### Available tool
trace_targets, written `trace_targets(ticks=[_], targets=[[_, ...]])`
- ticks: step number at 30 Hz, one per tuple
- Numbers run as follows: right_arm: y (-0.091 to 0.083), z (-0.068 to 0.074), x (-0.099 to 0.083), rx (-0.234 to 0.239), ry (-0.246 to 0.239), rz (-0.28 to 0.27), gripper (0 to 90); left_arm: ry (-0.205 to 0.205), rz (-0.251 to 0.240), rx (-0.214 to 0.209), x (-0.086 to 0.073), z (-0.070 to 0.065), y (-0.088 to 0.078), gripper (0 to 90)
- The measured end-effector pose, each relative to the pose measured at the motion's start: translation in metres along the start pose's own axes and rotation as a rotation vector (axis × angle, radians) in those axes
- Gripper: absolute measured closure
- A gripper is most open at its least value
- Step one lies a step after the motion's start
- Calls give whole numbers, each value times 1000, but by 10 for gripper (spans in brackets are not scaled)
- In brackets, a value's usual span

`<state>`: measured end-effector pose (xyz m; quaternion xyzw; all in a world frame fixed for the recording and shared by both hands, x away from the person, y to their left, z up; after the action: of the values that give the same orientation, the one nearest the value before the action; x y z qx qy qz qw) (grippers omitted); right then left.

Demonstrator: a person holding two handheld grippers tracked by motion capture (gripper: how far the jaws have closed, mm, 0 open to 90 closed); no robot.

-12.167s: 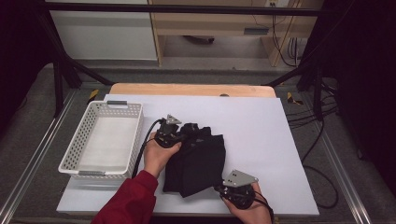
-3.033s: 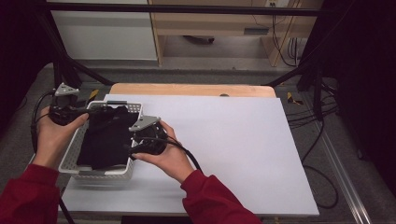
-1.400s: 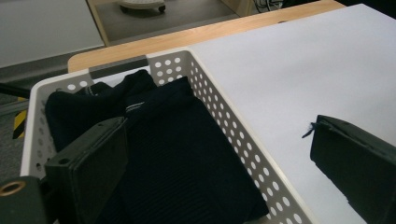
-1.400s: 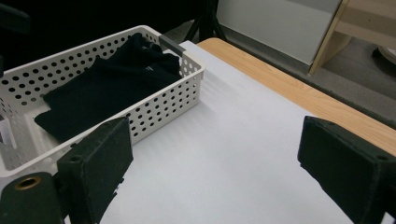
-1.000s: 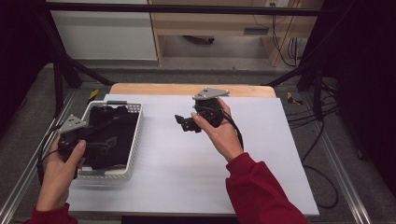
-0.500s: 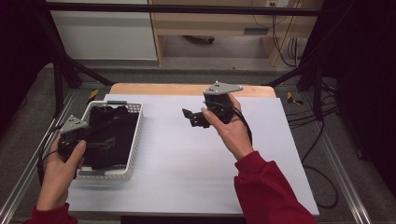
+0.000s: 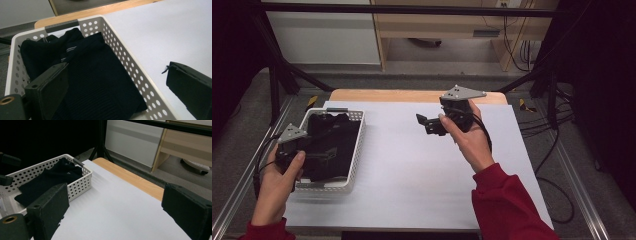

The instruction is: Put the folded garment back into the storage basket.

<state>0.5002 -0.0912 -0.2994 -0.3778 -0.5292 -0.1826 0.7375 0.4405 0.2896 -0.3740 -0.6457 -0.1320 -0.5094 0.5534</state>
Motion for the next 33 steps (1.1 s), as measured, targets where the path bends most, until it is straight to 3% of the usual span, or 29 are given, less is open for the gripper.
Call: trace_targets(ticks=[31,33], targets=[[-38,-35,-4,-61,40,-50,71,-5,5,-18,-2,-1,2,47],[-41,-38,-6,-67,45,-52,71,-12,-1,-35,-2,-1,2,49]])
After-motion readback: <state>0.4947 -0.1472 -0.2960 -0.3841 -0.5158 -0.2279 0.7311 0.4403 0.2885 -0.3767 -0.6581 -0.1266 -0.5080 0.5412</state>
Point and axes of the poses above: each handheld gripper's, and its own axes: y roughly forward along the jaws, x roughly out of its top, z roughly to its left, the point moved 4 cm from there along y, roughly forward along the jaws, and after that the axes turned 9 degrees about y, right-handed, at the moved point
